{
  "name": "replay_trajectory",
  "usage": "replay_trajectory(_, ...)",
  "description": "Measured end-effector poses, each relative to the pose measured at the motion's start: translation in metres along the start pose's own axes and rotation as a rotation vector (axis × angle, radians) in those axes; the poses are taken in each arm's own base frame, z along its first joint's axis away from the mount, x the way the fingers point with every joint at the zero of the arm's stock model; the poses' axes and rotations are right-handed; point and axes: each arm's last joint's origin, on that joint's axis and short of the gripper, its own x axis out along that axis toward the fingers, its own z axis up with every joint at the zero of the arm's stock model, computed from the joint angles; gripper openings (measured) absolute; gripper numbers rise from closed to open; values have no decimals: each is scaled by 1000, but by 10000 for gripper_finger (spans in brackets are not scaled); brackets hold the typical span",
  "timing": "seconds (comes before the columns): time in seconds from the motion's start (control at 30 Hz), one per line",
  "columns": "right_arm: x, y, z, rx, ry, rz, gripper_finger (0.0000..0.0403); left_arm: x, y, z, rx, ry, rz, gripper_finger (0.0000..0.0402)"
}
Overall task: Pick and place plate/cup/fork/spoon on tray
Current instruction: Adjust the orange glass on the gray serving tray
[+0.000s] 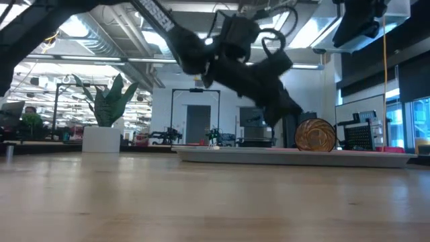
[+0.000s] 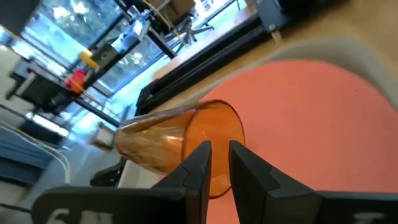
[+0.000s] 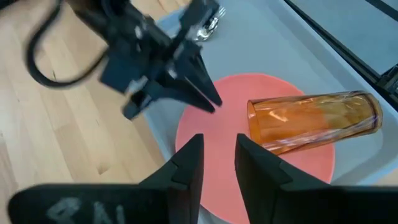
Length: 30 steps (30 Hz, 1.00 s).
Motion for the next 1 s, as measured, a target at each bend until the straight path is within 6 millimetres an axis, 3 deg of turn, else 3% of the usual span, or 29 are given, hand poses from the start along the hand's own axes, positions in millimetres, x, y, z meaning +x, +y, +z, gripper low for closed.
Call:
replay_trajectory(0.17,0,0,1,1,-9,3,91,10,-15,-10,73,-26,66,50)
replay_trajectory(0.27,0,0,1,3,-8,4,91,9,-21,-6,166,6,144,50)
replay_trajectory(0.4,0,0,1,1,-6,6,91,6,-22,4,171,-28,170,50)
replay_trajectory(1.0,0,1,2,8,-14,12,91,10,-8,-6,105,-63,152,45)
